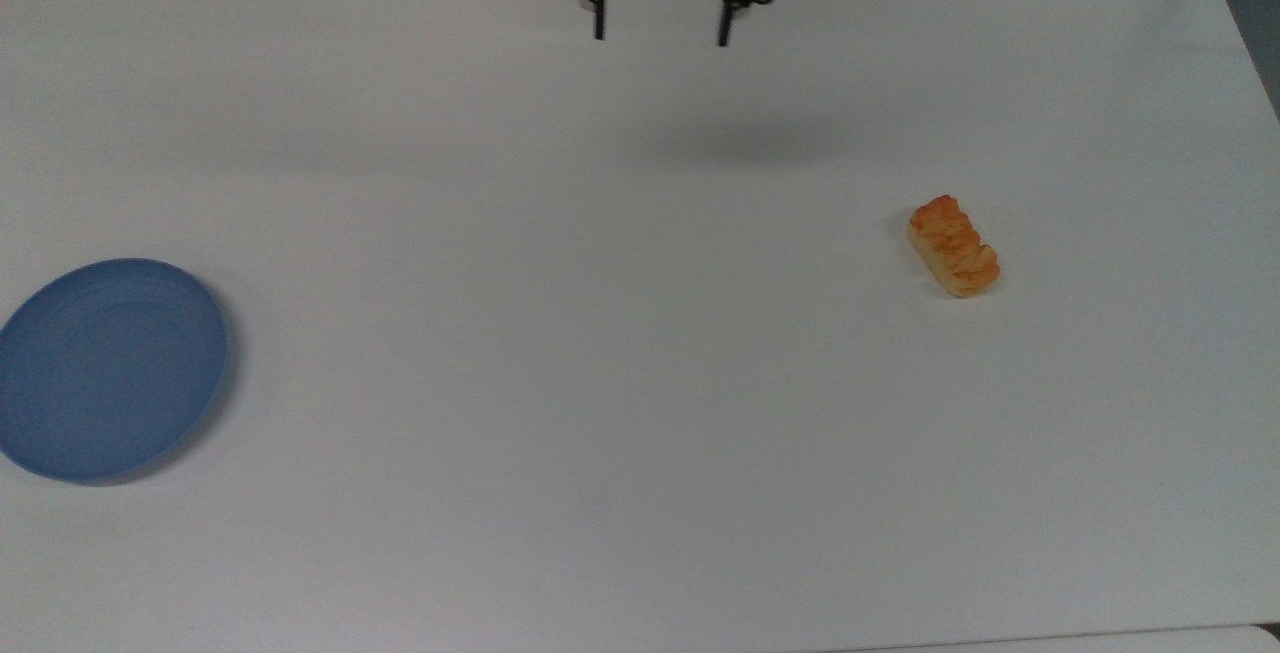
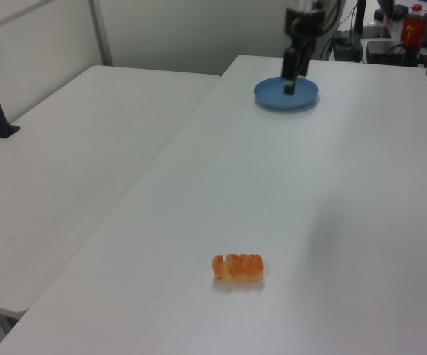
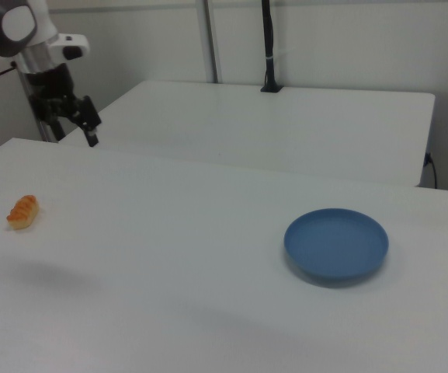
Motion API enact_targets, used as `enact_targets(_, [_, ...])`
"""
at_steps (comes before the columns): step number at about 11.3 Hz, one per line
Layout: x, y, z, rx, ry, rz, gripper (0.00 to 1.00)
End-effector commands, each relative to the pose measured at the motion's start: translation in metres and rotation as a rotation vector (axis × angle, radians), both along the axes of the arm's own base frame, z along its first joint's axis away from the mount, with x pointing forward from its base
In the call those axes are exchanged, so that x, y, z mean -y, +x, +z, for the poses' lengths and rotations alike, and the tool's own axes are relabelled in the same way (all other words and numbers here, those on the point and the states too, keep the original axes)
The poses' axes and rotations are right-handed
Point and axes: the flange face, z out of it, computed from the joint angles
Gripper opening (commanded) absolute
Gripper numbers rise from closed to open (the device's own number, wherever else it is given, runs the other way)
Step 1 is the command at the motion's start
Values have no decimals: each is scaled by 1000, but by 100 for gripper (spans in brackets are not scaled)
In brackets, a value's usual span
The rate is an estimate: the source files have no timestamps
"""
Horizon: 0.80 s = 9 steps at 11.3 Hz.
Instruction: Put the bread on the table
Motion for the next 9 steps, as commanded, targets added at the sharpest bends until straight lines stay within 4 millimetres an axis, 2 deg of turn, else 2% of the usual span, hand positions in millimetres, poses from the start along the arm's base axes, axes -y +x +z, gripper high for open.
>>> enact_targets(1, [89,-26,-15,-61,25,-16,100])
enact_targets(2, [110,-25,-21,-75,38,3,100])
enact_targets(4, [136,-29,-5,-46,96,-33,100])
enact_targets(6, [143,-29,-7,-57,98,-48,100])
enact_targets(7, [153,-29,-4,-52,97,-75,100])
enact_targets(9, [167,-21,10,-20,96,-104,100])
